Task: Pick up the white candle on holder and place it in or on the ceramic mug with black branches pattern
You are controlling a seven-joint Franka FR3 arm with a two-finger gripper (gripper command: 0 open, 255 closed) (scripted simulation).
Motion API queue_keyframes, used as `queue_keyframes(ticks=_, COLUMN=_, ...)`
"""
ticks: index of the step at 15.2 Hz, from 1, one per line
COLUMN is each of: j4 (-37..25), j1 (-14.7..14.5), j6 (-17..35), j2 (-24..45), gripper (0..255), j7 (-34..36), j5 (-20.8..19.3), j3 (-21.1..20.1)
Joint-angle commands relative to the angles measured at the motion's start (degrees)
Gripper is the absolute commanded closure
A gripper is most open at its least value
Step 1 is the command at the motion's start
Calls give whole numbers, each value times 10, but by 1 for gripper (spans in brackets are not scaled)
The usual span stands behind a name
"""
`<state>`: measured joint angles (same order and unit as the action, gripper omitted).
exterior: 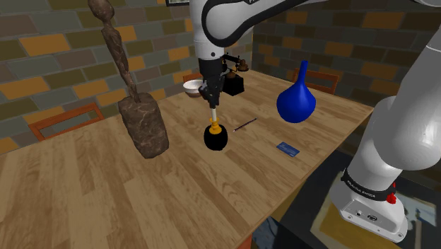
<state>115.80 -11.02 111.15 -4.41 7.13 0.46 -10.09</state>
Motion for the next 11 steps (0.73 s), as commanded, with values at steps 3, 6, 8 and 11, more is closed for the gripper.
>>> queue_keyframes(ticks=3, j4=1, j1=0, j6=1, j2=0, gripper=255, j7=0, j5=0, j3=0)
queue_keyframes(ticks=6, j4=1, j1=0, j6=1, j2=0, gripper=0, j7=0, j5=0, j3=0)
queue_keyframes(ticks=8, j4=1, j1=0, j6=1, j2=0, gripper=0, j7=0, j5=0, j3=0)
queue_keyframes(ticks=11, j4=1, j1=0, j6=1, j2=0, gripper=0, j7=0, j5=0, j3=0)
